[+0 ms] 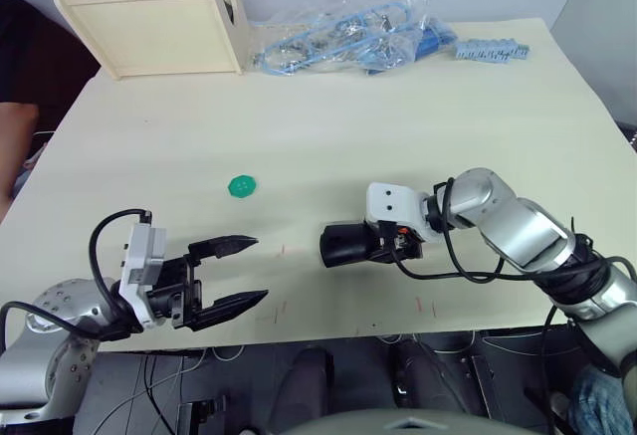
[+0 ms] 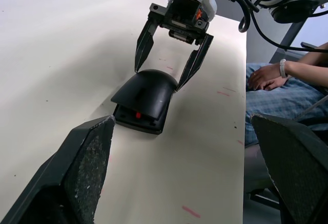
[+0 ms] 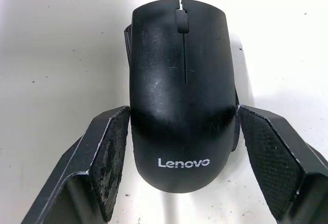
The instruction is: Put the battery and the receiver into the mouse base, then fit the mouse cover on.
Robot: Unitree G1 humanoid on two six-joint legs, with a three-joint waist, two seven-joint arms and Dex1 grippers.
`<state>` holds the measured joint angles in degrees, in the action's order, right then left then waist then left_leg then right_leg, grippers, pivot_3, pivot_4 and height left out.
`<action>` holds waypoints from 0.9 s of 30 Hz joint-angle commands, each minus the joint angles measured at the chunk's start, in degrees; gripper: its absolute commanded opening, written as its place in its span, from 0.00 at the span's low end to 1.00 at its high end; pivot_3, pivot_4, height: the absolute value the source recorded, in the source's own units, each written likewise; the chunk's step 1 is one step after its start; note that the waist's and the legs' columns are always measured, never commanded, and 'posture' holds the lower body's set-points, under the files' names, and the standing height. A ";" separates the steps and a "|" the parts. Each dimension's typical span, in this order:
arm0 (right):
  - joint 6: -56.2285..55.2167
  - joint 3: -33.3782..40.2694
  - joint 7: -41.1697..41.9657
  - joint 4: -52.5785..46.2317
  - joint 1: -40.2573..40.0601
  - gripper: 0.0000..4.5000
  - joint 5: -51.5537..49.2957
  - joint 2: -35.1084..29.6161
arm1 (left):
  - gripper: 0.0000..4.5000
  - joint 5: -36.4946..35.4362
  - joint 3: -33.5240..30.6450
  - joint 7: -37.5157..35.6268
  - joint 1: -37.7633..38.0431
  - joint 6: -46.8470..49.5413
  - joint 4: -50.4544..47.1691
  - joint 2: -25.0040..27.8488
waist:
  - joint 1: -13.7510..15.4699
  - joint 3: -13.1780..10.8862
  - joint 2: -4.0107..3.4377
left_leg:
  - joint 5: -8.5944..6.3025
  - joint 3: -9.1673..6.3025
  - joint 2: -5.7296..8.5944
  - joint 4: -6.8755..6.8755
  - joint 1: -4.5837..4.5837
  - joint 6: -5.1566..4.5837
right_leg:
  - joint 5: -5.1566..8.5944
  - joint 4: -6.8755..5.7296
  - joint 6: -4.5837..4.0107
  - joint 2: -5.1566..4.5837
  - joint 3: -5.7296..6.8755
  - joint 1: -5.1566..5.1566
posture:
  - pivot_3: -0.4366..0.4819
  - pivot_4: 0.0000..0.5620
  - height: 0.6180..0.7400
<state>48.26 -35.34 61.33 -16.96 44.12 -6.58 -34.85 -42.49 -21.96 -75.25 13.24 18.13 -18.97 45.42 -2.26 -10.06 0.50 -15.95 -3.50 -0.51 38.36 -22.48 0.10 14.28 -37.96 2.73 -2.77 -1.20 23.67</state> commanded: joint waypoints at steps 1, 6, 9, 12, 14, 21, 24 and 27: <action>-1.12 0.42 0.09 -0.88 0.28 0.77 0.33 0.17 | 1.00 -0.30 -0.64 -0.28 0.00 -0.92 -0.57 -0.06 | -0.02 0.00 0.00 | 0.00 0.00 0.00 0.00 0.00 0.00 | 0.00 0.00 0.00 0.00 0.00 0.00 | 0.48 0.27 1.00; -1.45 0.37 0.21 -0.64 0.42 0.77 0.55 0.28 | 1.00 -0.28 -0.67 -0.26 -0.06 -0.87 -0.54 -0.02 | -0.01 0.00 0.00 | 0.00 -0.01 0.00 0.00 0.00 0.00 | 0.00 0.00 0.00 0.00 0.00 0.00 | 0.48 0.27 1.00; -1.43 0.51 0.22 -0.47 0.48 0.77 0.53 0.41 | 1.00 -0.26 -0.61 -0.17 -0.21 -0.80 -0.52 0.00 | -0.01 0.00 0.00 | 0.00 -0.01 0.00 0.00 0.00 0.00 | 0.00 0.00 0.00 0.00 0.00 0.00 | 0.48 0.27 1.00; -1.43 0.53 0.32 -0.36 0.50 0.77 0.54 0.45 | 1.00 -0.23 -0.51 -0.10 -0.32 -0.77 -0.53 0.00 | -0.01 0.00 0.00 | 0.00 -0.01 0.00 0.00 0.00 0.00 | 0.00 0.00 0.00 0.00 0.00 0.00 | 0.48 0.27 1.00; -1.44 0.54 0.40 -0.30 0.49 0.77 0.52 0.44 | 1.00 -0.23 -0.49 -0.07 -0.39 -0.74 -0.53 -0.01 | -0.01 0.00 0.00 | 0.00 0.00 0.00 0.00 0.00 0.00 | 0.00 0.00 0.00 0.00 0.00 0.00 | 0.48 0.27 1.00; -1.44 0.62 0.81 -0.29 0.48 0.77 0.54 0.30 | 1.00 -0.34 -0.52 0.21 -0.36 -0.55 -0.83 -0.04 | -0.01 0.00 0.00 | 0.00 0.00 0.00 0.00 0.00 0.00 | 0.00 0.00 0.00 0.00 0.00 0.00 | 0.48 0.27 1.00; -1.34 0.67 0.88 -0.26 0.48 0.77 0.57 0.36 | 1.00 -0.42 -0.57 0.25 -0.25 -0.53 -0.96 -0.04 | -0.01 0.00 0.00 | 0.00 -0.01 0.00 0.00 0.00 0.00 | 0.00 0.00 0.00 0.00 0.00 0.00 | 0.48 0.27 1.00; -1.33 0.66 0.87 -0.17 0.52 0.77 0.63 0.44 | 1.00 -0.46 -0.63 0.29 -0.19 -0.55 -0.92 0.02 | -0.01 0.00 0.00 | 0.00 -0.01 0.00 0.00 0.00 0.00 | 0.00 0.00 0.00 0.00 0.00 0.00 | 0.48 0.27 1.00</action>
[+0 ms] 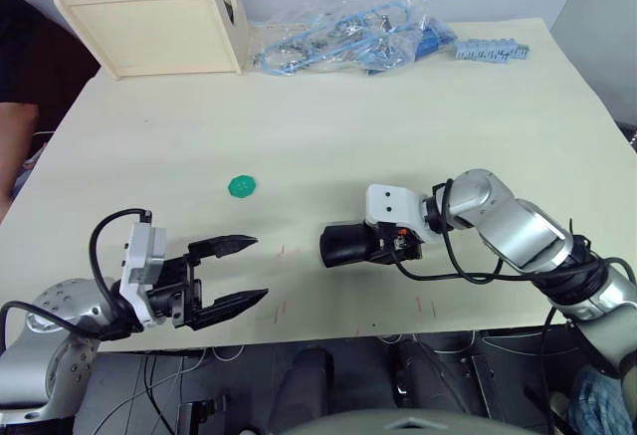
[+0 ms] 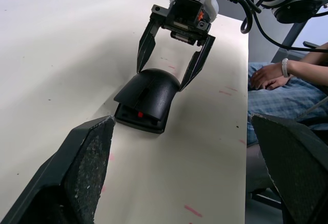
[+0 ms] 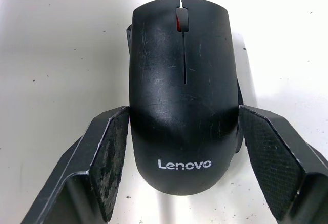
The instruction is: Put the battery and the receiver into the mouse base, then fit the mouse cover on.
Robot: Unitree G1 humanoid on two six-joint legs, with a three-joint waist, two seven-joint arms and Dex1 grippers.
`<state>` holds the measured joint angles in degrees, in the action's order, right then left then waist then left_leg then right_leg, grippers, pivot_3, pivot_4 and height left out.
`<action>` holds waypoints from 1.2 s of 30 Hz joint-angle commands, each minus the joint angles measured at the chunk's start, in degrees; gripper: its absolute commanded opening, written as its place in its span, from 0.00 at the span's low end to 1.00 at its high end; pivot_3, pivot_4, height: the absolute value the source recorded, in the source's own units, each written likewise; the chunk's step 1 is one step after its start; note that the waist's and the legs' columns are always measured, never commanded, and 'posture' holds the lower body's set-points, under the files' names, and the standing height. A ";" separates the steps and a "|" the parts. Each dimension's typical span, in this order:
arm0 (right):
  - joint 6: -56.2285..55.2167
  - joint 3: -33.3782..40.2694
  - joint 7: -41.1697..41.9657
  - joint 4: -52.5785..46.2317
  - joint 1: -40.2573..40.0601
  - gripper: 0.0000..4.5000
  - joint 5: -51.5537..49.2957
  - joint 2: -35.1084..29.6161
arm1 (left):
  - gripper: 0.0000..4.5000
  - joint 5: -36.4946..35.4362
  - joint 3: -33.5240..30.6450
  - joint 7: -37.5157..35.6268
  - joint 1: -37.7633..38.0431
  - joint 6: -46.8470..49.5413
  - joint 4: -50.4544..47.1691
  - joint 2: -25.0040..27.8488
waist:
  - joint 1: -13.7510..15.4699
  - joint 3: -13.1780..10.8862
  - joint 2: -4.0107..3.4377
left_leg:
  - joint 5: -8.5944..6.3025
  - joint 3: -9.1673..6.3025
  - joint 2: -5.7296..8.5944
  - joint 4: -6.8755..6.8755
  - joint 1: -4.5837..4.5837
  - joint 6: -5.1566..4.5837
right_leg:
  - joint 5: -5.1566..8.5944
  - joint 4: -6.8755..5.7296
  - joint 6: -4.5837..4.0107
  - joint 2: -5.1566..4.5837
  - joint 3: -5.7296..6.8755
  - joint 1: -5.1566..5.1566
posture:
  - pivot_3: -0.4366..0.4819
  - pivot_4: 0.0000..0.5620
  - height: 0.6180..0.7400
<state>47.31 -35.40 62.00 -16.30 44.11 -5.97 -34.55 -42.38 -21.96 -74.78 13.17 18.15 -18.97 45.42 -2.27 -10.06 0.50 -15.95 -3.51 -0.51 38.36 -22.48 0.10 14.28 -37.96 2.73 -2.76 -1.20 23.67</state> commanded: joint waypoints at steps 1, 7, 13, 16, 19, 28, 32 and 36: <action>-0.46 0.70 0.22 -0.78 0.52 0.77 0.06 0.12 | 1.00 -0.58 -0.62 -0.16 -0.14 -0.55 -0.91 0.03 | 0.00 0.00 0.00 | 0.00 0.00 0.00 0.00 0.00 0.00 | 0.00 0.00 0.00 0.00 0.00 0.00 | 0.48 0.27 1.00; -0.83 0.82 0.14 -0.44 0.38 0.77 0.30 -0.05 | 1.00 -0.57 -0.53 -0.09 -0.41 -0.51 -0.75 0.06 | 0.00 0.00 0.00 | 0.00 0.00 0.00 0.00 0.00 0.00 | 0.00 0.00 0.00 0.00 0.00 0.00 | 0.48 0.27 1.00; -0.65 0.85 -0.01 -0.51 0.07 0.77 0.18 0.03 | 1.00 -0.55 -0.43 -0.15 -0.55 -0.49 -0.68 0.10 | 0.00 0.00 0.00 | 0.00 0.00 0.00 0.00 0.00 0.00 | 0.00 0.00 0.00 0.00 0.00 0.00 | 0.48 0.27 1.00; -0.92 0.88 -0.07 -0.50 0.08 0.77 0.28 0.01 | 1.00 -0.55 -0.51 -0.17 -0.49 -0.50 -0.70 0.08 | 0.00 0.00 0.00 | 0.00 0.00 0.00 0.00 0.00 0.00 | 0.00 0.00 0.00 0.00 0.00 0.00 | 0.48 0.27 1.00; -0.96 1.00 -0.12 -0.64 0.15 0.77 0.24 0.05 | 1.00 -0.55 -0.63 -0.17 -0.43 -0.52 -0.73 0.04 | -0.01 0.00 0.00 | 0.00 0.00 0.00 0.00 0.00 0.00 | 0.00 0.00 0.00 0.00 0.00 0.00 | 0.48 0.27 1.00; -1.17 1.04 0.04 -0.54 0.22 0.68 0.14 0.06 | 1.00 -0.56 -0.68 -0.10 -0.43 -0.50 -0.76 0.03 | 0.00 0.00 0.00 | 0.00 0.00 0.00 0.00 0.00 0.00 | 0.00 -0.01 0.00 0.00 0.00 0.00 | 0.48 0.27 1.00; -1.41 1.09 -0.04 -0.64 0.28 0.68 0.26 0.13 | 1.00 -0.51 -0.70 -0.14 -0.41 -0.54 -0.63 0.04 | -0.01 0.00 0.00 | 0.00 0.00 0.00 0.00 0.00 0.00 | 0.00 0.00 0.00 0.00 0.00 0.00 | 0.48 0.27 1.00; -1.51 1.55 0.21 -0.79 0.82 0.68 0.16 0.02 | 1.00 -0.53 -0.70 -0.08 -0.48 -0.54 -0.65 0.00 | -0.01 0.00 0.00 | 0.00 0.00 0.00 0.00 0.00 0.00 | 0.00 0.00 0.00 0.00 0.00 0.00 | 0.48 0.27 1.00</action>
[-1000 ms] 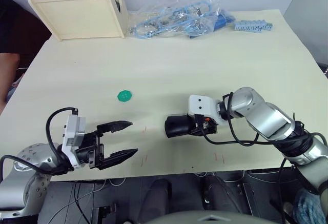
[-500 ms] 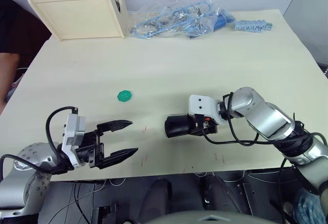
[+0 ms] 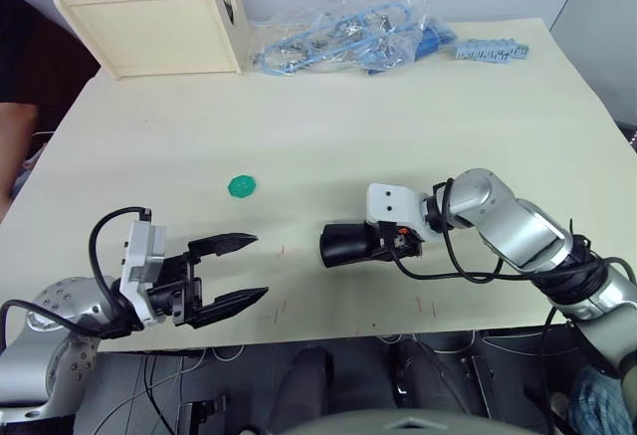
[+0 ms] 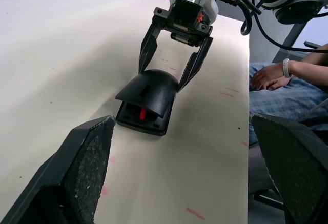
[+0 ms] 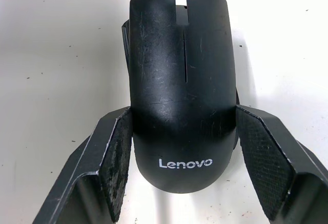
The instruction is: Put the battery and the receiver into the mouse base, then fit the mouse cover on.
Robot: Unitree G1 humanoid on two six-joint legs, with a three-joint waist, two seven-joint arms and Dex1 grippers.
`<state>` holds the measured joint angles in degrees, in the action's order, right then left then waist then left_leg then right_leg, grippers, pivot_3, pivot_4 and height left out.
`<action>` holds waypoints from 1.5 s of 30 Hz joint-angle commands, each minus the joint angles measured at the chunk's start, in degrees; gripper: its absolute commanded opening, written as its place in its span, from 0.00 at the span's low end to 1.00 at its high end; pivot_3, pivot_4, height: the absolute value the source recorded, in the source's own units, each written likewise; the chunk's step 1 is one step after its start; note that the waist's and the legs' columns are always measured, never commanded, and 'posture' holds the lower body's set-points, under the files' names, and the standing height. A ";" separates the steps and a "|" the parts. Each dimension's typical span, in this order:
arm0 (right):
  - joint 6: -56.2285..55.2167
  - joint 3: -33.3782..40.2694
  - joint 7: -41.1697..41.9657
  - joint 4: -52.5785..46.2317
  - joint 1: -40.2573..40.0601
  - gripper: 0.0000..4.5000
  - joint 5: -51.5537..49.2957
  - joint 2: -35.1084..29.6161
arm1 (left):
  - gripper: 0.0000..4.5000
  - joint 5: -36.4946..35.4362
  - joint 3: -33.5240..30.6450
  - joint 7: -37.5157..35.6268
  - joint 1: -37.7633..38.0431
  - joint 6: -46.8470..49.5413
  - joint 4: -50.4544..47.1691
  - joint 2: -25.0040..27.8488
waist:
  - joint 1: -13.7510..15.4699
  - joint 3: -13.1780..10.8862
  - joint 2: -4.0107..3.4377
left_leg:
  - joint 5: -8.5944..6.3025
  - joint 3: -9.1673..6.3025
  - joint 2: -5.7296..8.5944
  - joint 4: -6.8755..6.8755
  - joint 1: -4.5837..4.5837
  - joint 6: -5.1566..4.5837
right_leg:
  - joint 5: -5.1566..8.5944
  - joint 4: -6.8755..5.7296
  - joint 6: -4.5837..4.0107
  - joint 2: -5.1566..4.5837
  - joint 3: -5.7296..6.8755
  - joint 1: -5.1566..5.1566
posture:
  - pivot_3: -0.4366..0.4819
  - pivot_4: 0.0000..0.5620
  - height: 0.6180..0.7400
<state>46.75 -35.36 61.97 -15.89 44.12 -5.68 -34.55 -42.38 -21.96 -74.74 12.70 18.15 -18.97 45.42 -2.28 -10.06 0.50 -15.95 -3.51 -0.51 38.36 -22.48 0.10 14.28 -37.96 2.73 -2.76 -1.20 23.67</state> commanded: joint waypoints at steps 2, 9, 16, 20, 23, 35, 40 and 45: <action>-0.83 1.80 0.56 -1.38 1.33 0.68 -0.34 -0.08 | 1.00 -0.52 -0.71 -0.14 -0.04 -0.56 -0.58 0.01 | 0.00 0.00 0.00 | 0.00 0.00 0.00 0.00 0.00 0.00 | 0.00 0.00 0.00 0.00 0.00 0.00 | 0.48 0.27 1.00; 0.09 2.66 1.89 -2.68 3.92 0.68 -1.50 -0.28 | 1.00 -0.52 -0.77 -0.02 0.06 -0.55 -0.65 -0.04 | 0.01 0.00 0.00 | 0.00 -0.01 0.00 0.00 0.00 0.00 | 0.00 0.00 0.00 0.00 0.00 0.00 | 0.48 0.27 1.00; 1.20 1.16 3.54 -3.53 6.85 0.68 -1.64 -0.72 | 1.00 -0.44 -0.83 0.03 0.15 -0.57 -0.63 -0.02 | 0.00 0.00 0.00 | 0.00 0.00 0.00 0.00 0.00 0.00 | 0.00 0.00 0.00 0.00 0.00 0.00 | 0.48 0.27 1.00; 2.83 -3.39 5.37 -4.15 11.22 0.68 1.50 -1.79 | 1.00 -0.41 -0.92 -0.02 0.24 -0.59 -0.60 0.05 | -0.08 -0.01 -0.02 | 0.00 -0.01 0.00 0.00 0.00 0.00 | 0.00 -0.01 0.00 0.00 0.00 0.01 | 0.48 0.27 1.00; 4.64 -5.56 6.73 -4.29 13.86 0.68 1.85 -1.64 | 1.00 -0.37 -0.98 -0.11 0.32 -0.66 -0.54 0.06 | -0.06 0.00 -0.01 | 0.00 -0.03 0.00 0.00 0.00 0.00 | 0.00 0.00 0.00 0.00 0.03 0.02 | 0.48 0.27 1.00; 9.69 -10.29 8.17 0.39 19.31 0.68 2.52 1.95 | 1.00 -0.30 -1.17 -0.45 0.43 -0.90 -0.20 0.23 | -0.04 -0.01 -0.02 | 0.00 -0.05 0.00 0.00 -0.02 0.01 | 0.00 0.00 -0.01 -0.01 0.04 0.02 | 0.48 0.27 1.00; 11.17 -11.57 8.04 1.32 20.60 0.68 2.69 2.28 | 1.00 -0.25 -1.11 -0.43 0.36 -0.89 -0.19 0.26 | -0.06 -0.02 -0.03 | 0.00 -0.05 0.01 -0.01 -0.03 0.01 | 0.00 0.01 -0.01 -0.01 0.04 0.03 | 0.48 0.27 1.00; 11.25 -12.82 7.90 1.88 21.45 0.68 3.61 2.30 | 1.00 -0.11 -0.99 -0.62 0.32 -1.07 0.07 0.21 | -0.06 -0.02 -0.03 | 0.00 -0.05 0.01 -0.01 -0.03 0.01 | 0.00 0.01 -0.01 -0.01 0.04 0.03 | 0.48 0.27 1.00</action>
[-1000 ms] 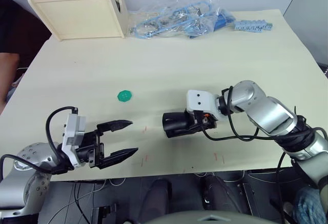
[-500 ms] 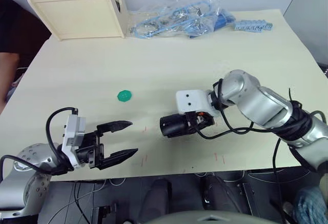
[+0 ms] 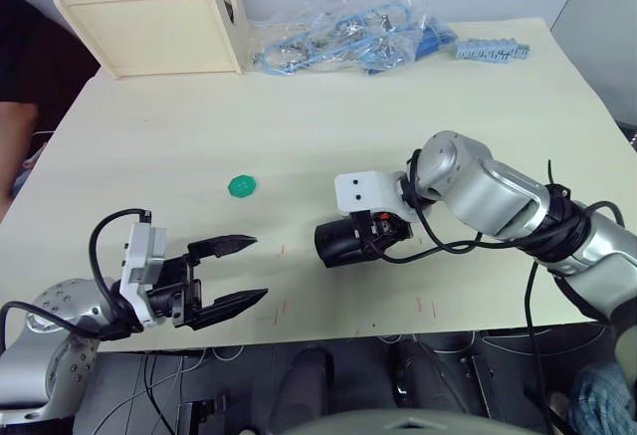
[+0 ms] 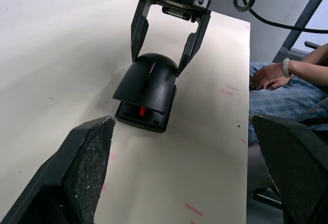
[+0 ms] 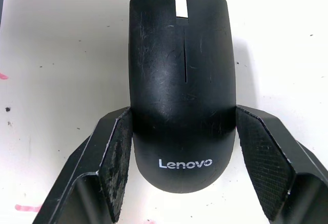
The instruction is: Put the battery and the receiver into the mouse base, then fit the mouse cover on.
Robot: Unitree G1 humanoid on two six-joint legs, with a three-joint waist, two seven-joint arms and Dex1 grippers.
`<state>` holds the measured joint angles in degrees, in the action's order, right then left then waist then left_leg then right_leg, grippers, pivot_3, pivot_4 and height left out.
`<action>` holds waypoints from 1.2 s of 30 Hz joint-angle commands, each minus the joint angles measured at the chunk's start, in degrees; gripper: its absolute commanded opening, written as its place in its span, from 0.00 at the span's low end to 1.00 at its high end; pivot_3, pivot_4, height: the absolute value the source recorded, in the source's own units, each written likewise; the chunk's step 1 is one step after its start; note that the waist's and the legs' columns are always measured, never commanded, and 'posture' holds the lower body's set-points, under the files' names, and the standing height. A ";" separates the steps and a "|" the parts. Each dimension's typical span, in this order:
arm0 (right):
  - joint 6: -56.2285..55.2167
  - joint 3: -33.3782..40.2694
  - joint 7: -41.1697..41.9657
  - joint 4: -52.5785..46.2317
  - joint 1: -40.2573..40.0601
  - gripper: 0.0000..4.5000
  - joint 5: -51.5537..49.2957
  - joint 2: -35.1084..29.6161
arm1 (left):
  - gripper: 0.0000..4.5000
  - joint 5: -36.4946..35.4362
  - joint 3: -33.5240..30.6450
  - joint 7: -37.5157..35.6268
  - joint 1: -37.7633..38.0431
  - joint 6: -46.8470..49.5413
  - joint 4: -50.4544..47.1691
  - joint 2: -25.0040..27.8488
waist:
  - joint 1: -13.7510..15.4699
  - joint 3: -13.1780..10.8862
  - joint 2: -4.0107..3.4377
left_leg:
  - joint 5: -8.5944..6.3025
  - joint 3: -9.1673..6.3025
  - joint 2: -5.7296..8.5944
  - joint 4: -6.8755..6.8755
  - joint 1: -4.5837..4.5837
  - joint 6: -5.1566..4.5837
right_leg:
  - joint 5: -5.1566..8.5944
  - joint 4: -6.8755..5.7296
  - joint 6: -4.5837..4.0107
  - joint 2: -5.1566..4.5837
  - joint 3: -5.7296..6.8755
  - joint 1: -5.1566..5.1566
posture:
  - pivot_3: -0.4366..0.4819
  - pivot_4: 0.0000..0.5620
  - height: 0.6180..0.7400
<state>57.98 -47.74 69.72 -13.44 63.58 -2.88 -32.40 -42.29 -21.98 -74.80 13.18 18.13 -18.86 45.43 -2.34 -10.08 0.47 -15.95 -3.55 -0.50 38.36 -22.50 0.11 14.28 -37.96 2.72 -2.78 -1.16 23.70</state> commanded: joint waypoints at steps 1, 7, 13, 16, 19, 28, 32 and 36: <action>0.12 -0.61 0.20 -0.49 2.06 0.68 0.91 0.16 | 1.00 -0.17 -0.96 -0.63 -0.15 -1.11 0.04 0.19 | 0.00 0.00 0.00 | 0.00 0.00 0.00 0.00 0.00 0.00 | 0.00 0.00 0.00 0.00 0.00 0.00 | 0.48 0.27 1.00; 0.40 -1.19 0.45 -0.49 1.91 0.68 0.96 -0.18 | 1.00 -0.08 -0.76 -0.57 -0.07 -1.15 -0.06 0.08 | 0.00 0.00 0.00 | 0.00 0.00 0.00 0.00 0.00 0.00 | 0.00 0.00 0.00 0.00 0.00 0.00 | 0.48 0.27 1.00; 0.30 -1.46 0.19 0.04 1.60 0.68 1.23 0.01 | 1.00 -0.08 -0.82 -0.47 0.30 -1.23 -0.30 -0.10 | 0.00 0.00 0.00 | 0.00 0.00 0.00 0.00 0.00 0.00 | 0.00 0.00 0.00 0.00 0.00 0.01 | 0.48 0.27 1.00; 0.23 -1.80 0.36 -0.02 1.41 0.68 1.29 -0.22 | 1.00 -0.01 -0.90 -0.50 0.57 -1.41 -0.26 -0.19 | -0.01 0.00 0.00 | 0.00 0.00 0.00 0.00 0.00 0.00 | 0.00 0.00 0.00 0.00 0.00 0.00 | 0.48 0.27 1.00; 0.32 -1.93 0.45 0.25 1.64 0.68 1.36 -0.10 | 1.00 -0.02 -0.88 -0.45 0.73 -1.42 -0.37 -0.25 | 0.00 0.00 0.00 | 0.00 0.00 0.00 0.00 0.00 0.00 | 0.00 0.00 0.00 0.00 0.00 0.01 | 0.48 0.27 1.00; 1.01 -2.94 0.95 1.54 2.26 0.68 1.35 0.50 | 1.00 0.02 -0.55 -0.38 0.54 -1.50 -0.22 -0.27 | -0.01 0.00 0.00 | 0.00 0.00 0.00 0.00 0.00 0.00 | 0.00 0.00 0.00 0.00 0.00 0.00 | 0.48 0.27 1.00; 1.04 -3.70 1.61 2.39 3.27 0.68 1.77 0.82 | 1.00 0.11 -0.44 -0.44 0.73 -1.78 -0.07 -0.40 | -0.03 0.00 -0.01 | 0.00 0.01 0.00 0.00 0.00 0.00 | 0.00 0.00 0.00 0.00 -0.01 0.01 | 0.48 0.27 1.00; 0.79 -4.12 2.12 2.88 4.25 0.68 1.72 1.23 | 1.00 0.24 -0.18 -0.35 0.61 -1.95 0.13 -0.54 | -0.02 -0.01 -0.01 | 0.00 -0.01 0.00 0.00 0.00 0.00 | 0.00 -0.01 0.00 0.00 0.01 0.02 | 0.48 0.27 1.00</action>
<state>58.69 -52.02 71.34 -9.90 66.58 -1.46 -31.28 -41.85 -21.92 -74.88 13.75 17.04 -18.37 45.15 -2.36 -10.08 0.47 -15.95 -3.57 -0.50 38.36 -22.51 0.11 14.28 -37.96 2.72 -2.77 -1.15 23.71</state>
